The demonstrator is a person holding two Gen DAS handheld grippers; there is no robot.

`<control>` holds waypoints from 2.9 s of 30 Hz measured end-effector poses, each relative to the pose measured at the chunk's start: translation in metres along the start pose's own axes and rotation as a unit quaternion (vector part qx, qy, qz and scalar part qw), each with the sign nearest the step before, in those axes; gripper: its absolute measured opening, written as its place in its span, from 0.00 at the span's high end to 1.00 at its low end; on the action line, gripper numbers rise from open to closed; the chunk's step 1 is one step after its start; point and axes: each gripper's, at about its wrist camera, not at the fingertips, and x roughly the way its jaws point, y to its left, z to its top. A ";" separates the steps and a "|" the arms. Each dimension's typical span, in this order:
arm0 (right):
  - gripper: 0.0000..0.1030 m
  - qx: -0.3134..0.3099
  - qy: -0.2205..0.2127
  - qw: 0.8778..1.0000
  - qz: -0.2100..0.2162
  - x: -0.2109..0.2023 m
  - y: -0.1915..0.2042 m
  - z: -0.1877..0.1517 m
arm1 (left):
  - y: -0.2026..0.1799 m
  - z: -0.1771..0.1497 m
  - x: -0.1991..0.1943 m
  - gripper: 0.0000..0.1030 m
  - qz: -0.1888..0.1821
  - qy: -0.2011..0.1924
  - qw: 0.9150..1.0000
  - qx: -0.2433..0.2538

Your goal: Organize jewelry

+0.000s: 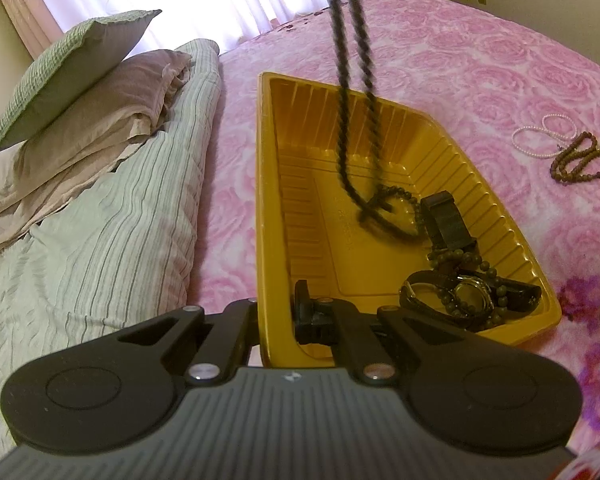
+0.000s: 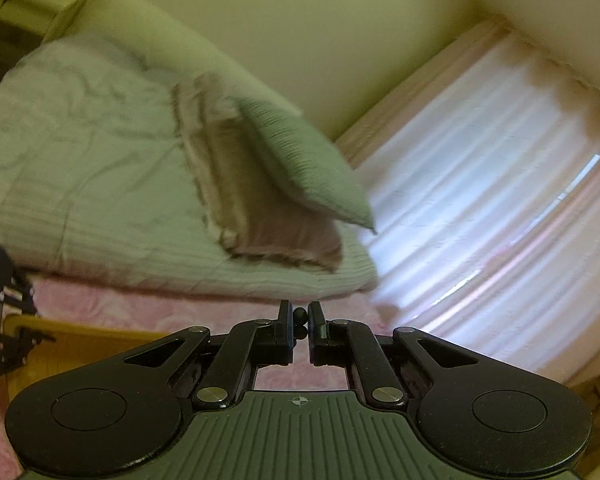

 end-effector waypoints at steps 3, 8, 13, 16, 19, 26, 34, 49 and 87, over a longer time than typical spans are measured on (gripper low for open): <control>0.93 -0.014 0.012 1.000 0.011 0.023 0.011 -0.004 | 0.001 -0.001 0.001 0.97 0.000 0.001 1.000 -0.001; 0.93 -0.015 0.031 0.999 0.021 0.051 0.020 -0.013 | 0.002 -0.001 0.002 0.97 -0.001 0.002 1.000 -0.002; 0.93 -0.004 0.051 0.998 0.043 0.063 0.026 -0.023 | 0.003 -0.002 0.003 0.97 -0.002 0.003 1.000 -0.005; 0.93 -0.003 0.064 0.996 0.055 0.068 0.031 -0.031 | 0.003 -0.003 0.003 0.97 -0.003 0.003 1.000 -0.007; 0.93 -0.005 0.073 0.995 0.066 0.072 0.036 -0.036 | 0.003 -0.003 0.003 0.97 -0.003 0.003 1.000 -0.007; 0.93 -0.004 0.083 0.994 0.077 0.077 0.042 -0.041 | 0.003 -0.003 0.003 0.97 -0.003 0.003 1.000 -0.008; 0.93 0.000 0.084 0.993 0.085 0.077 0.044 -0.041 | 0.004 -0.004 0.004 0.97 -0.004 0.004 1.000 -0.010; 0.93 0.059 0.052 0.995 0.062 0.058 0.020 -0.058 | 0.005 -0.005 0.005 0.97 -0.006 0.005 1.000 -0.013; 0.57 0.561 0.203 0.800 -0.067 -0.078 0.085 -0.368 | 0.001 -0.005 0.001 0.97 0.005 0.007 1.000 -0.009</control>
